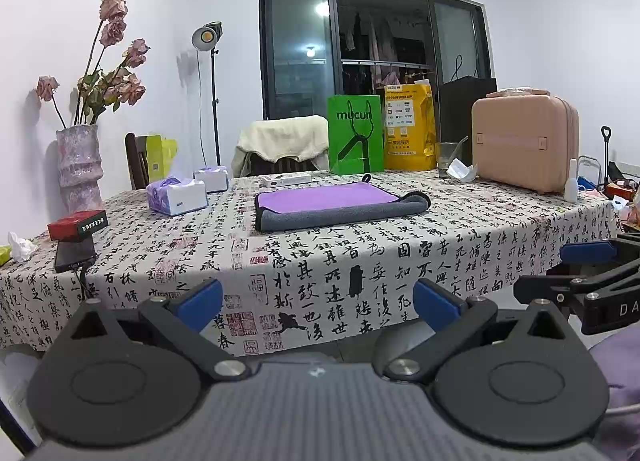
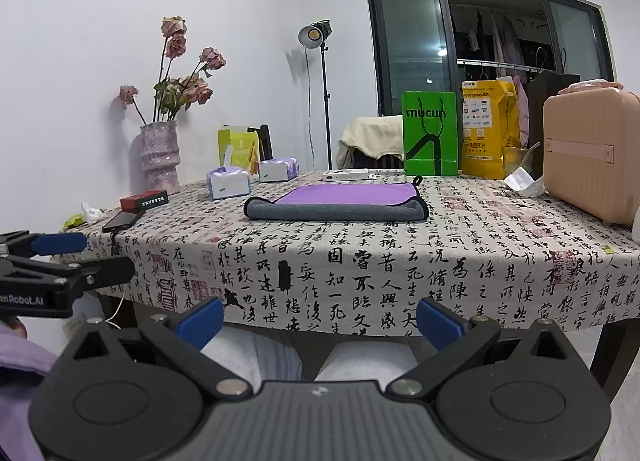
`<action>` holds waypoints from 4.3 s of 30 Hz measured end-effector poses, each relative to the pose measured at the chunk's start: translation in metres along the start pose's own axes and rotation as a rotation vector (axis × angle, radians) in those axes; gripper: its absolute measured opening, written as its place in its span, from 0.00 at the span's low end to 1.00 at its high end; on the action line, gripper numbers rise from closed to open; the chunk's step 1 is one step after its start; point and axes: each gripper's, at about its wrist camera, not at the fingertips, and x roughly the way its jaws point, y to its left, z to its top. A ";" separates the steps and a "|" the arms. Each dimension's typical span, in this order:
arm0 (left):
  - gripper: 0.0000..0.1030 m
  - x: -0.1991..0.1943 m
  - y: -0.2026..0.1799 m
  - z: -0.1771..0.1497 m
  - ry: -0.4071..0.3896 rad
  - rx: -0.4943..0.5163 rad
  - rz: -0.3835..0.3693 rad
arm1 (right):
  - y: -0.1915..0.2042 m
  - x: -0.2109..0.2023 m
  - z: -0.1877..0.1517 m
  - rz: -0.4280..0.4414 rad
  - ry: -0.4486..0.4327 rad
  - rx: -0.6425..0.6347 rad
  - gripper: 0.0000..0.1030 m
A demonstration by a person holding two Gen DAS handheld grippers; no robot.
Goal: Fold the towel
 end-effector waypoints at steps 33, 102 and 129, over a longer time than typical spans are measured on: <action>1.00 0.097 0.034 0.035 0.055 -0.020 0.070 | -0.035 0.079 0.029 -0.072 0.040 0.016 1.00; 0.05 0.397 0.105 0.136 0.282 -0.049 0.003 | -0.161 0.372 0.184 0.043 0.166 -0.073 0.05; 0.07 0.578 0.143 0.166 0.375 -0.107 0.042 | -0.214 0.559 0.228 0.021 0.325 -0.074 0.06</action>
